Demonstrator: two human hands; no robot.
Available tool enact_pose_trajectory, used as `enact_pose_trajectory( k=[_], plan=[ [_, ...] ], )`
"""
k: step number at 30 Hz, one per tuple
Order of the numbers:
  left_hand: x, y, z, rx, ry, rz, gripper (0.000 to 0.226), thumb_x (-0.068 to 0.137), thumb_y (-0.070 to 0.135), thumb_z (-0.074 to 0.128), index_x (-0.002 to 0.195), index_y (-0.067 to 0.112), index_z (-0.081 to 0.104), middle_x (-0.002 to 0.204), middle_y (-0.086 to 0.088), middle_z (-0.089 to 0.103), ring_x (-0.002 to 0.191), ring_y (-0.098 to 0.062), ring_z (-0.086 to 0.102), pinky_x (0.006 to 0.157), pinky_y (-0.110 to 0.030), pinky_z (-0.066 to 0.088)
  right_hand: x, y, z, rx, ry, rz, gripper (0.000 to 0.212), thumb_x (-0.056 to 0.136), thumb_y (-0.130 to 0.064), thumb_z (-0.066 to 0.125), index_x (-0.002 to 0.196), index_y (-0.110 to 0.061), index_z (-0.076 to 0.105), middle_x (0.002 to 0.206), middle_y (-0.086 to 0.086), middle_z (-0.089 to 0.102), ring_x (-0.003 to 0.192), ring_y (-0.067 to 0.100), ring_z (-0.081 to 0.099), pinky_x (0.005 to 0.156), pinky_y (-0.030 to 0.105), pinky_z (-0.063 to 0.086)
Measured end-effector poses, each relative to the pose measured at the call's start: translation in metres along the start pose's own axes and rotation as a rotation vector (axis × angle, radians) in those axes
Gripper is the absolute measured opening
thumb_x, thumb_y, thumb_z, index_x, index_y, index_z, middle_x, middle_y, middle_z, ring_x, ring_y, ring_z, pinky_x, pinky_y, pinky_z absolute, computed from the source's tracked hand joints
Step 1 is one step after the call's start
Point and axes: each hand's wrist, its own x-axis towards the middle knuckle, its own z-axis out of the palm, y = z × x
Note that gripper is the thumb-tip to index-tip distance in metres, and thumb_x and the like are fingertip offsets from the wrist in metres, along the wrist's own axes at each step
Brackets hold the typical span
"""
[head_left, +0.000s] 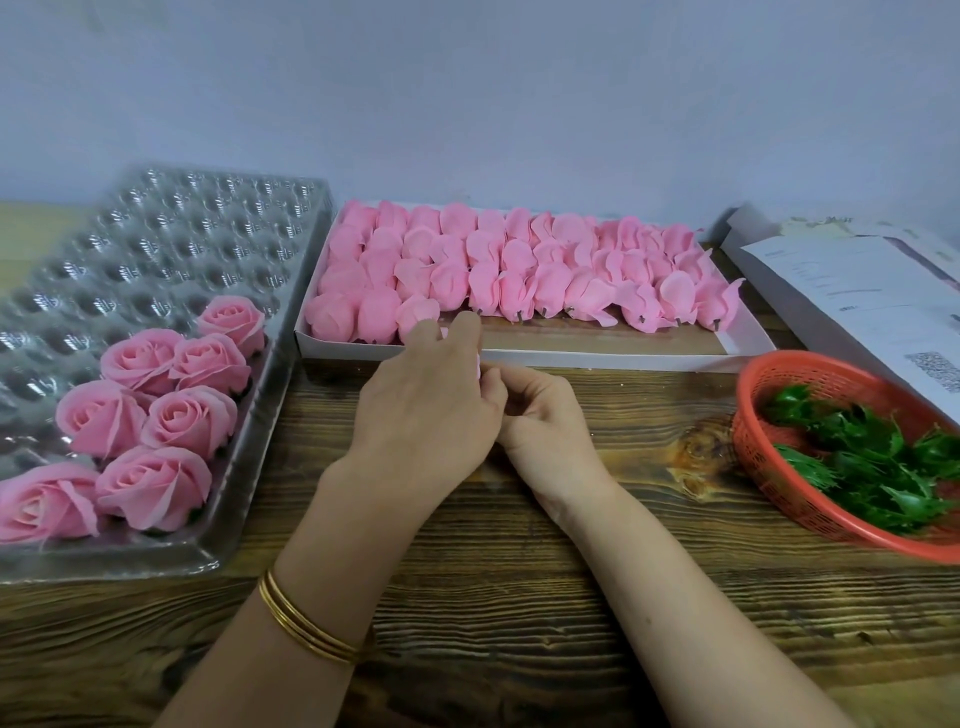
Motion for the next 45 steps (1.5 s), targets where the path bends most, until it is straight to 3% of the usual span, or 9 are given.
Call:
enact_pose_trajectory(
  k=[3,10,15,19,23,30,34,39,45],
  plan=[
    [0.001,-0.001,0.001,-0.027,-0.012,0.000,0.017,0.097,0.036,0.050,0.098,0.026,0.036,0.099,0.002,0.039,0.065,-0.013,0.039,0.052,-0.027,0.021,-0.001,-0.001,0.000,-0.016,0.022,0.033,0.027,0.085,0.019,0.056,0.096,-0.001,0.071,0.087,0.036,0.065,0.075,0.027,0.056,0.068,0.043,0.044],
    [0.001,-0.002,0.002,-0.007,-0.030,0.013,0.019,0.093,0.032,0.051,0.098,0.028,0.033,0.098,0.002,0.038,0.063,-0.009,0.034,0.051,-0.025,0.018,0.000,-0.001,0.001,-0.036,0.051,0.060,0.038,0.083,0.021,0.054,0.112,0.002,0.071,0.100,0.024,0.073,0.086,0.021,0.066,0.081,0.041,0.055],
    [0.004,-0.005,0.003,-0.047,-0.051,0.036,0.017,0.095,0.028,0.050,0.097,0.027,0.033,0.098,0.002,0.039,0.065,-0.007,0.036,0.053,-0.023,0.020,0.000,-0.002,0.002,-0.045,0.065,0.083,0.032,0.087,0.014,0.060,0.108,-0.007,0.073,0.100,0.035,0.067,0.087,0.062,0.060,0.078,0.078,0.042],
    [0.005,-0.007,0.004,-0.072,-0.052,0.047,0.017,0.096,0.026,0.051,0.096,0.030,0.034,0.096,0.005,0.037,0.064,-0.005,0.035,0.054,-0.019,0.019,0.000,-0.003,0.002,-0.047,0.063,0.055,0.033,0.085,0.015,0.061,0.101,-0.012,0.073,0.101,0.034,0.067,0.087,0.036,0.066,0.086,0.062,0.050],
    [0.005,-0.009,0.005,-0.089,-0.058,0.052,0.018,0.094,0.028,0.053,0.094,0.032,0.036,0.094,0.006,0.036,0.065,-0.006,0.036,0.054,-0.020,0.019,-0.001,-0.005,0.003,-0.047,0.057,0.056,0.035,0.085,0.012,0.062,0.101,-0.017,0.074,0.101,0.040,0.062,0.091,0.071,0.051,0.075,0.082,0.039],
    [0.007,-0.011,0.008,-0.105,-0.080,0.050,0.015,0.096,0.025,0.050,0.092,0.029,0.037,0.091,0.006,0.035,0.069,-0.005,0.037,0.055,-0.021,0.022,-0.001,-0.006,0.004,-0.006,0.067,0.092,0.027,0.089,0.006,0.063,0.095,-0.018,0.074,0.104,0.038,0.062,0.093,0.076,0.043,0.076,0.086,0.033],
    [0.008,-0.012,0.007,-0.111,-0.086,0.048,0.013,0.097,0.024,0.050,0.093,0.029,0.039,0.094,0.007,0.037,0.071,-0.005,0.040,0.056,-0.019,0.023,-0.001,-0.004,0.003,-0.035,0.040,0.076,0.027,0.086,0.006,0.066,0.098,-0.017,0.073,0.099,0.029,0.068,0.095,0.063,0.057,0.079,0.075,0.045],
    [0.008,-0.017,0.000,-0.115,-0.084,0.046,0.006,0.097,0.023,0.049,0.096,0.026,0.044,0.095,0.005,0.040,0.076,-0.007,0.042,0.057,-0.022,0.026,0.001,-0.001,-0.003,-0.034,-0.069,0.092,0.039,0.077,0.016,0.070,0.101,-0.015,0.072,0.085,0.001,0.077,0.083,0.009,0.071,0.077,0.023,0.057],
    [0.005,-0.027,-0.037,-0.087,-0.032,0.038,0.008,0.095,0.021,0.052,0.090,0.026,0.048,0.096,0.001,0.049,0.083,-0.017,0.048,0.065,-0.029,0.032,0.005,0.000,-0.003,-0.013,-0.005,0.156,0.054,0.074,0.020,0.071,0.125,0.004,0.061,0.109,0.019,0.070,0.090,0.018,0.064,0.088,0.025,0.056]
  ],
)
